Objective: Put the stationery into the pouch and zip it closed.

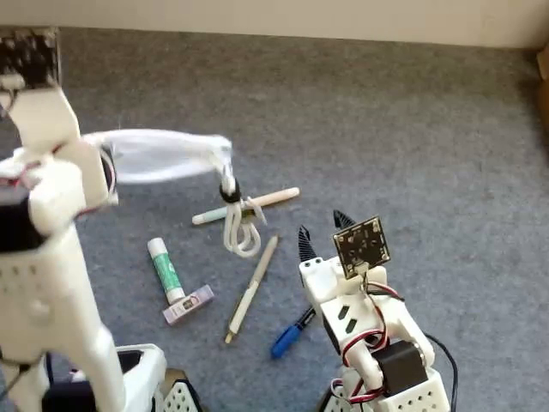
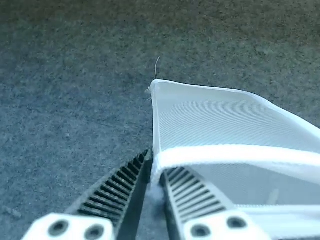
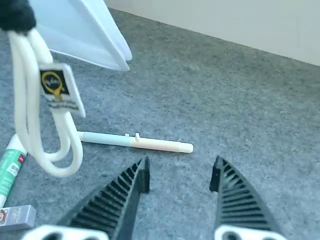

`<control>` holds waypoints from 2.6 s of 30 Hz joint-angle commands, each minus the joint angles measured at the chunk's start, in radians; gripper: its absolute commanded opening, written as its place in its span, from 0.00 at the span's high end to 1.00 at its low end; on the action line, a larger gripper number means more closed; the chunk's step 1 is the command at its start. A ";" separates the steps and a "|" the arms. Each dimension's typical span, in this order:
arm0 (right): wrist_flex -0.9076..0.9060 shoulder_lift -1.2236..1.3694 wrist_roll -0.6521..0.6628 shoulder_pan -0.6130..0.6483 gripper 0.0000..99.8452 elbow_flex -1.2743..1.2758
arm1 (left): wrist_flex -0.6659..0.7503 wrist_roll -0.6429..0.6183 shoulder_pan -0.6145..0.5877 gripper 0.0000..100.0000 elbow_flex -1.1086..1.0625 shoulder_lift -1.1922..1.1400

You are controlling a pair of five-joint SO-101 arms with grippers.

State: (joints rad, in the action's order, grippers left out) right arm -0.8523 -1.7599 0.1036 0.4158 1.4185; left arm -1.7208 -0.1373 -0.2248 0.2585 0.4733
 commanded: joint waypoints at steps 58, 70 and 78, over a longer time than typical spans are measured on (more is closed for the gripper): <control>-0.656 1.211 -0.508 -0.193 0.81 -0.875 | -0.040 -0.029 -0.016 0.99 -0.094 -0.130; -0.320 1.211 -0.606 -0.191 0.81 -0.588 | -0.040 -0.031 -0.016 0.99 -0.101 -0.130; -0.165 1.213 -0.606 -0.189 0.81 -0.463 | -0.040 -0.031 -0.016 0.99 -0.102 -0.130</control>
State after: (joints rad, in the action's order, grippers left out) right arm -1.0687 -0.5554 -0.4902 0.2378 0.9475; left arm -1.7545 -0.1741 -0.2340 0.1573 0.3383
